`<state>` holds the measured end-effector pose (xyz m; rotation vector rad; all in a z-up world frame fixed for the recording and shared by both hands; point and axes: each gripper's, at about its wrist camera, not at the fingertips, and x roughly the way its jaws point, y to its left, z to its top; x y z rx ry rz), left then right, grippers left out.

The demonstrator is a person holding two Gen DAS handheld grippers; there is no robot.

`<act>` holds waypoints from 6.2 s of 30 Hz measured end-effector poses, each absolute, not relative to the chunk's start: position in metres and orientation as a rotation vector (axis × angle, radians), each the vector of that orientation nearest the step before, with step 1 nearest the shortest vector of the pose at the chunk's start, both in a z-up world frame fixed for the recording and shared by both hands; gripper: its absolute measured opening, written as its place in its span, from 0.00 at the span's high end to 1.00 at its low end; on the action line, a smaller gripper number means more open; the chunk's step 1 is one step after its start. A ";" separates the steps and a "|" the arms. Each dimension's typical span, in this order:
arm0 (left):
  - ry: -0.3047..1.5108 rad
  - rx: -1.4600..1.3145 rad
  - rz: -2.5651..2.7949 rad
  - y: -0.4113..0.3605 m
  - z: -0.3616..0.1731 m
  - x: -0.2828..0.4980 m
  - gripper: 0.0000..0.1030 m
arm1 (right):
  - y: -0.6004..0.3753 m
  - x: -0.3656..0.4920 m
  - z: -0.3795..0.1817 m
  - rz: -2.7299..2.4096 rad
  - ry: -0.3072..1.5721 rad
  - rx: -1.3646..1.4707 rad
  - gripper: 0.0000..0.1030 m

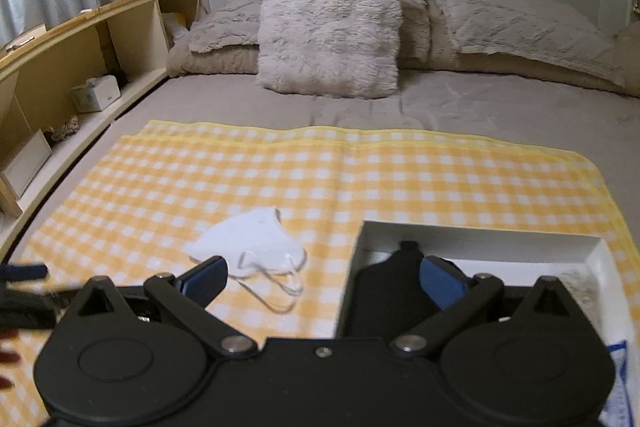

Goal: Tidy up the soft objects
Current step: 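Grasp the white face mask with the right tool while the left tool approaches the medicine sachet, then grasp the white-blue sachet with the left tool while the right tool lifts the mask, then carry the mask with the right tool while the left tool carries the sachet over the box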

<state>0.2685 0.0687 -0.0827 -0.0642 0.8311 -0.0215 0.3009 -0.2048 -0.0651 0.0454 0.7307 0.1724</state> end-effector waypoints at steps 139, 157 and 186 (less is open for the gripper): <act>0.792 0.009 -0.083 0.041 -0.059 0.269 0.31 | -0.188 0.307 -0.058 0.387 0.773 -0.125 0.91; 0.755 0.072 -0.397 -0.068 -0.059 0.260 0.31 | -0.300 0.284 -0.031 0.146 0.697 0.027 0.90; 0.820 0.170 -0.568 -0.160 -0.115 0.312 0.31 | -0.361 0.334 -0.104 -0.150 0.912 0.268 0.25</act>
